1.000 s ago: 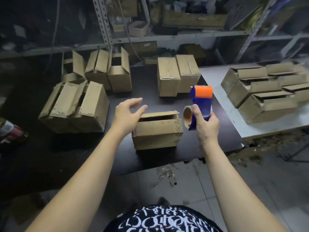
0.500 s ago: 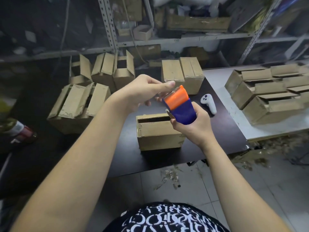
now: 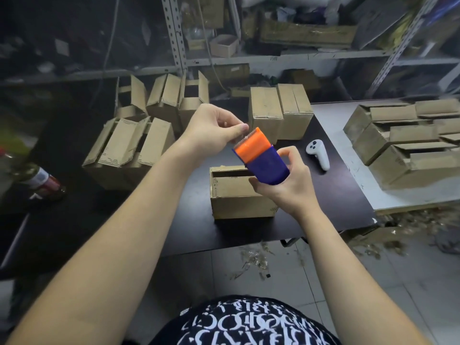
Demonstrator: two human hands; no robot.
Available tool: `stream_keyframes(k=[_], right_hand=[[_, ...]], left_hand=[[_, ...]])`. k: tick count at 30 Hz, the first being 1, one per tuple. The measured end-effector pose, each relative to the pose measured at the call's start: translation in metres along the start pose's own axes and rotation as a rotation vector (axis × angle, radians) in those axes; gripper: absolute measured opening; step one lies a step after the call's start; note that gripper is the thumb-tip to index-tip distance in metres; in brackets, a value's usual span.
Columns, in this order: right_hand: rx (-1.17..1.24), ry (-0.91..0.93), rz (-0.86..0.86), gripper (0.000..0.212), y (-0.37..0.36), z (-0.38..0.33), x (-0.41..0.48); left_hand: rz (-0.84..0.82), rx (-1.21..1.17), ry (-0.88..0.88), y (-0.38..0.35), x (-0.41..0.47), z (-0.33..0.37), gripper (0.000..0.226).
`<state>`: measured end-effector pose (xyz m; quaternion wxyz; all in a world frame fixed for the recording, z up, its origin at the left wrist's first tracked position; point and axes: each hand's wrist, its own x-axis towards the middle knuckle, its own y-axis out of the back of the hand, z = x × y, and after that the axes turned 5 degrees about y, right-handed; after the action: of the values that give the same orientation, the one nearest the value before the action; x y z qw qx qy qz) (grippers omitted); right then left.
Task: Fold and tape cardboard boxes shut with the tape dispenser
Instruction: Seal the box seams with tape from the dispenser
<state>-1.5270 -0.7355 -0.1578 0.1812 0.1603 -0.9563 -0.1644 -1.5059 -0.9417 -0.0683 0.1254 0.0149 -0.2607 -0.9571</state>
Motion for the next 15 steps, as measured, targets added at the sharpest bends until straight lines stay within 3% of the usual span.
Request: stream_keyframes(k=[15], right_hand=[[-0.061, 0.061, 0.011, 0.061, -0.007, 0.004, -0.006]], left_hand=[[0.15, 0.045, -0.06, -0.01, -0.01, -0.01, 0.01]])
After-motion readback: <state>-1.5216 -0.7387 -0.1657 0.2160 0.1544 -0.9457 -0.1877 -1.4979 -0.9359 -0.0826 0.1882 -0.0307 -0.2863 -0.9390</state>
